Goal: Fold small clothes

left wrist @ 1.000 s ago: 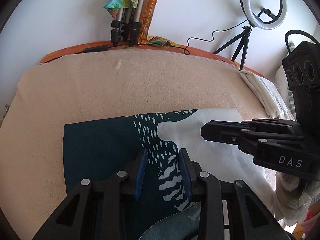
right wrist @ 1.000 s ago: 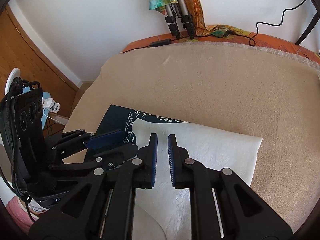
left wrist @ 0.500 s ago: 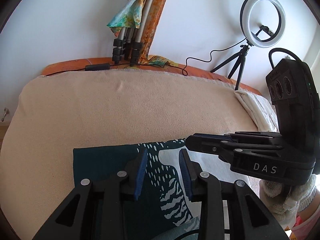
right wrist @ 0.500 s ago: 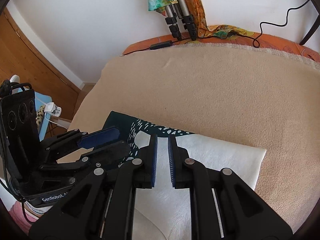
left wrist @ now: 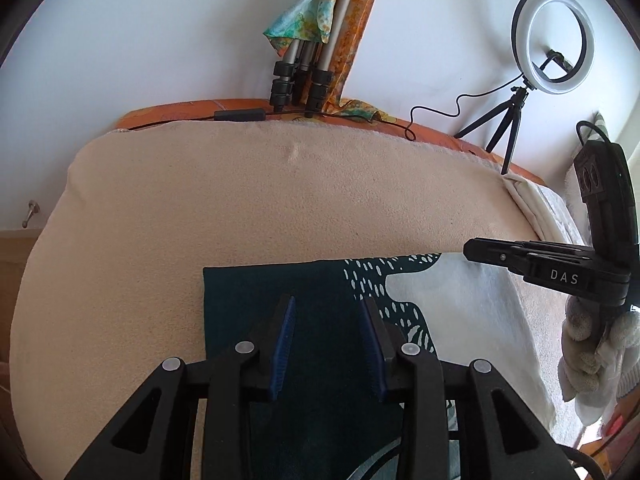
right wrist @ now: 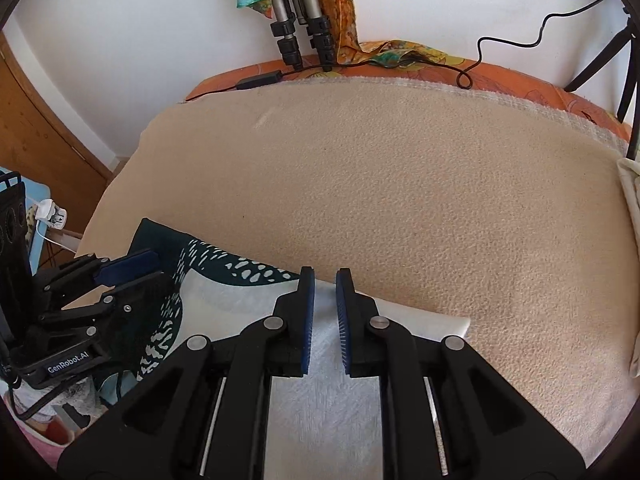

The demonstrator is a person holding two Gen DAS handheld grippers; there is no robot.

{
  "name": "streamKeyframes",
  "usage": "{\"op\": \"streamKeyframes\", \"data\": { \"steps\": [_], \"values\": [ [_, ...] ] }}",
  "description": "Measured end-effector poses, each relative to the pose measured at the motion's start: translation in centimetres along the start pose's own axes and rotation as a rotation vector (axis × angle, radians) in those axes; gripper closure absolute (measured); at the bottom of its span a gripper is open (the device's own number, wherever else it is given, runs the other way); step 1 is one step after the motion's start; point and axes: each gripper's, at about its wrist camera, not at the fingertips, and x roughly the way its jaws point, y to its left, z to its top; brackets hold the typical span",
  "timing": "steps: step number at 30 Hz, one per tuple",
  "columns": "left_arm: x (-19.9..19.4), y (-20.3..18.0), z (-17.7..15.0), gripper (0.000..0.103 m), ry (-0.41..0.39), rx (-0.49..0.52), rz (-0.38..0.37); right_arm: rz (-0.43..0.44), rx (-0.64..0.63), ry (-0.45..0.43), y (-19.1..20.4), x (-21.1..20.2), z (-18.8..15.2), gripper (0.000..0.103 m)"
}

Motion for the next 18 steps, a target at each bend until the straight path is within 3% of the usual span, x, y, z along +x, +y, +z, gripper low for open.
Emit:
{"op": "streamKeyframes", "data": {
  "steps": [2, 4, 5, 7, 9, 18],
  "values": [
    [-2.1, 1.2, -0.6, 0.064, -0.025, -0.037, -0.018, 0.031, 0.045, -0.02, -1.5, -2.1, -0.9, 0.076],
    [-4.0, 2.5, -1.5, 0.057, -0.032, -0.079, -0.036, 0.053, 0.074, -0.053, -2.8, -4.2, -2.2, 0.049],
    [-4.7, 3.2, -2.0, 0.055, -0.034, -0.104, -0.053, 0.066, 0.088, -0.065, -3.5, -5.2, -3.0, 0.045],
    [-5.9, 4.6, -3.1, 0.045, -0.032, -0.157, -0.083, 0.105, 0.125, -0.067, -4.7, -6.5, -4.7, 0.045],
    [-6.5, 6.1, -4.3, 0.043, -0.015, -0.229, -0.127, 0.144, 0.176, -0.061, -5.8, -7.3, -6.5, 0.045],
    [-4.3, 9.4, -7.7, 0.043, 0.068, -0.474, -0.287, 0.296, 0.363, 0.011, -9.0, -6.3, -12.4, 0.045]
  ]
}}
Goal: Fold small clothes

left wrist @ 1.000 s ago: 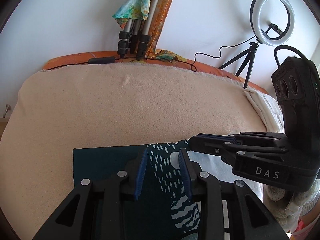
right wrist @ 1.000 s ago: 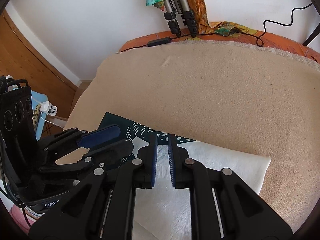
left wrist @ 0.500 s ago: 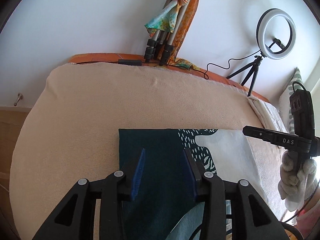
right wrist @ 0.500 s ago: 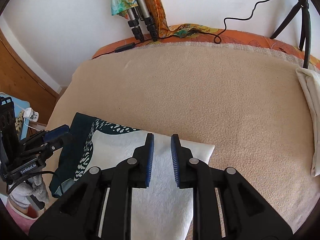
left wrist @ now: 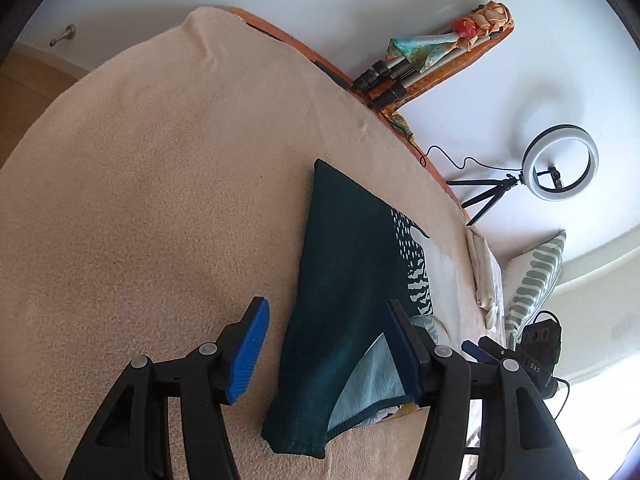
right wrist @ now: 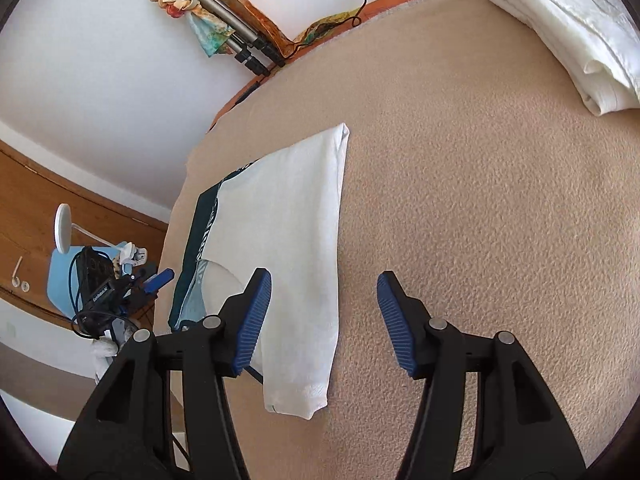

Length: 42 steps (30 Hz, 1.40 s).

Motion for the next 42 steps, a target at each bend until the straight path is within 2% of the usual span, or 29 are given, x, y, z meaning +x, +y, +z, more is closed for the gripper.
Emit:
{"op": "streamKeyframes", "data": {
  "steps": [5, 7, 10, 17, 20, 21, 22, 23, 25, 26, 29, 33, 42],
  "values": [
    [1.6, 0.4, -0.1, 0.046, 0.024, -0.039, -0.049, 0.078, 0.055, 0.001, -1.1, 0.8, -0.2, 0.045],
    [2.0, 0.1, 0.0, 0.046, 0.031, -0.031, -0.06, 0.11, 0.068, 0.013, -1.2, 1.3, 0.0, 0.049],
    [2.7, -0.1, 0.3, 0.046, 0.038, -0.036, -0.089, 0.128, 0.069, 0.013, -1.0, 2.1, 0.2, 0.051],
    [4.0, -1.0, 0.9, 0.052, 0.043, -0.023, -0.098, 0.185, 0.104, 0.011, -0.7, 4.0, 0.9, 0.055],
    [4.7, -1.4, 1.0, 0.062, 0.042, -0.019, -0.094, 0.193, 0.105, 0.003, -0.3, 4.3, 1.1, 0.055],
    [5.0, -1.5, 1.1, 0.071, 0.043, -0.017, -0.084, 0.197, 0.108, 0.003, -0.2, 4.5, 1.1, 0.055],
    [5.2, -1.7, 1.1, 0.079, 0.04, -0.011, -0.067, 0.195, 0.109, 0.0, -0.2, 4.6, 1.1, 0.06],
    [5.4, -1.8, 1.1, 0.083, 0.036, -0.006, -0.051, 0.191, 0.11, 0.007, -0.1, 4.9, 1.2, 0.064],
    [5.5, -2.1, 1.1, 0.094, 0.027, 0.004, -0.021, 0.187, 0.111, 0.031, 0.0, 5.5, 1.1, 0.088],
    [5.5, -2.3, 1.1, 0.1, 0.022, 0.017, -0.007, 0.173, 0.099, 0.04, 0.3, 5.8, 1.0, 0.091],
    [4.9, -3.5, 0.6, 0.101, -0.01, 0.082, 0.035, 0.093, 0.009, 0.019, 1.8, 5.1, 0.6, 0.095],
    [3.9, -5.5, 0.0, 0.102, -0.045, 0.179, 0.08, 0.034, -0.078, -0.013, 4.0, 3.5, 0.6, 0.097],
    [2.3, -8.9, -0.6, 0.102, -0.077, 0.257, 0.064, -0.015, -0.201, -0.067, 7.2, 0.4, 0.7, 0.097]
  ]
}}
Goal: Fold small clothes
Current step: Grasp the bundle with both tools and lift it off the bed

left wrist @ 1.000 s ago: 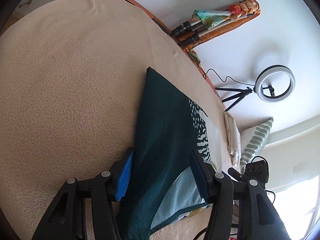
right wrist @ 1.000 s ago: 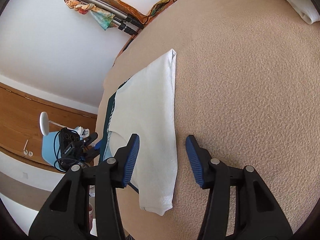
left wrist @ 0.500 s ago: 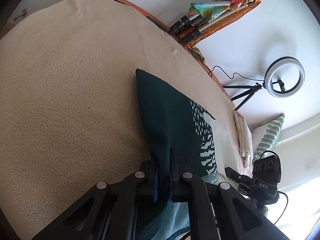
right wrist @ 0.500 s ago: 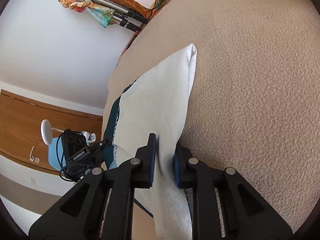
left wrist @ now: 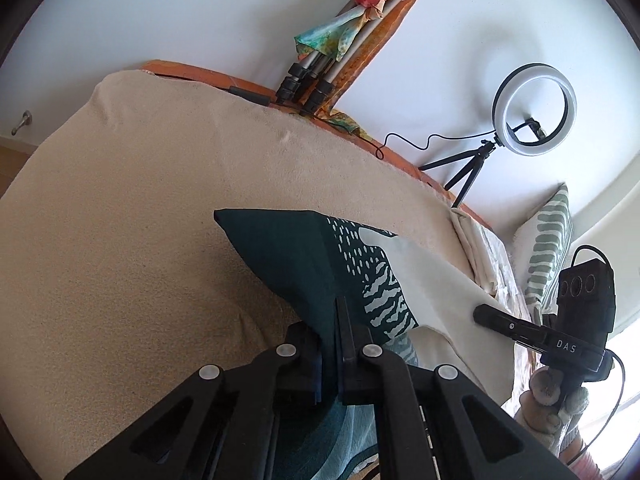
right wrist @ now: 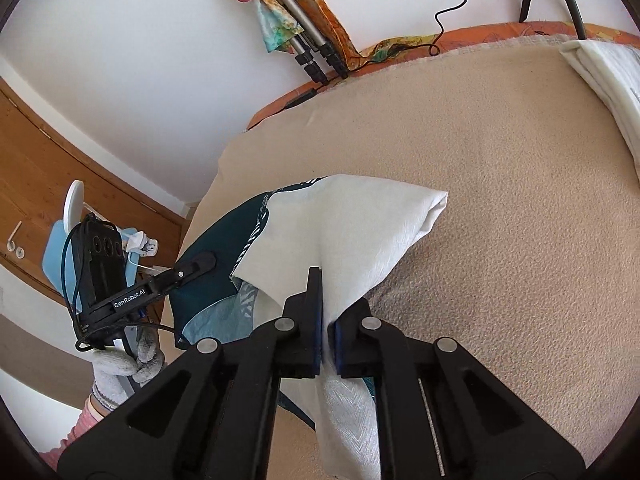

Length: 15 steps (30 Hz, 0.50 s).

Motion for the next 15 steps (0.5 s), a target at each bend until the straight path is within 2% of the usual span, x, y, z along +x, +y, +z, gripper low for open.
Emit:
{"op": "streamKeyframes", "data": {
  "steps": [8, 15],
  "values": [
    [-0.1, -3.3, 0.7, 0.102, -0.012, 0.032, -0.043, -0.035, -0.034, -0.042, -0.3, -3.1, 0.5, 0.098],
    [1.6, -7.8, 1.4, 0.102, -0.008, 0.087, -0.087, -0.078, -0.048, -0.096, -1.9, -7.7, 1.6, 0.098]
  ]
}}
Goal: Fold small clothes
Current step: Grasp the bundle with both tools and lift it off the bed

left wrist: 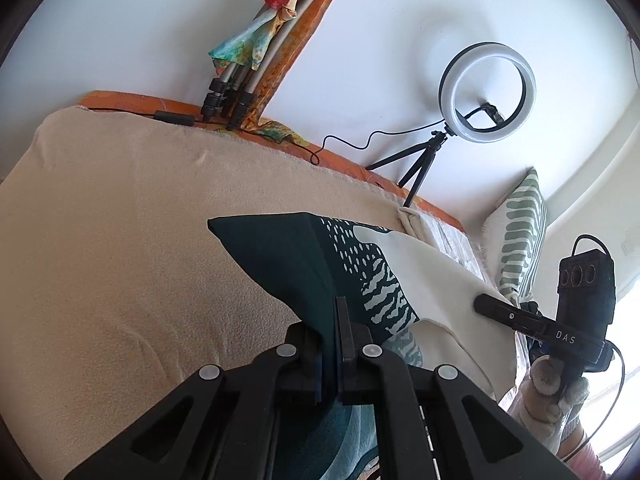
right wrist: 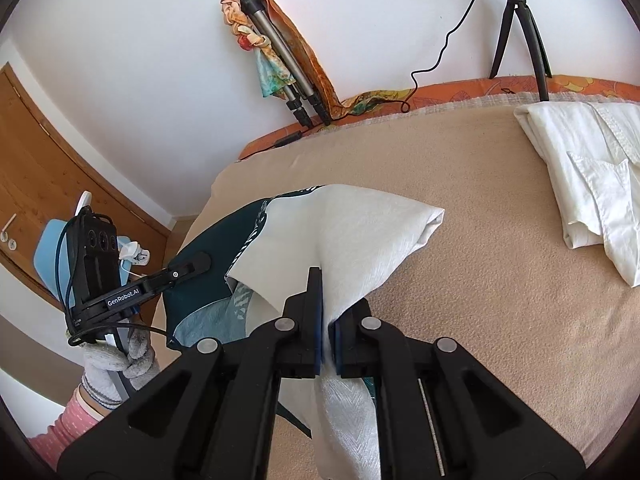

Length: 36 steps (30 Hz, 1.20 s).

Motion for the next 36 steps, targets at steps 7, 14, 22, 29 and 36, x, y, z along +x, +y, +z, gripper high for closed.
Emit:
{"op": "streamKeyframes", "data": {
  "steps": [7, 14, 22, 29, 36],
  "values": [
    [3.4, -4.7, 1.3, 0.102, 0.004, 0.045, -0.054, -0.059, -0.004, -0.053, -3.3, -4.9, 2.1, 0.098],
    [7.9, -10.2, 3.1, 0.102, 0.009, 0.096, -0.087, -0.126, -0.01, -0.098, -7.8, -8.7, 4.0, 0.098],
    [14.1, -16.8, 5.6, 0.102, 0.005, 0.165, -0.106, -0.216, -0.038, -0.13, -13.4, -11.6, 7.3, 0.098],
    [19.7, -21.9, 6.9, 0.102, 0.007, 0.224, -0.114, -0.298, -0.046, -0.144, -19.3, -12.8, 10.2, 0.098],
    [24.7, -25.4, 7.1, 0.102, 0.019, 0.275, -0.111, -0.346, -0.016, -0.162, -25.2, -13.4, 11.3, 0.098]
  ]
}}
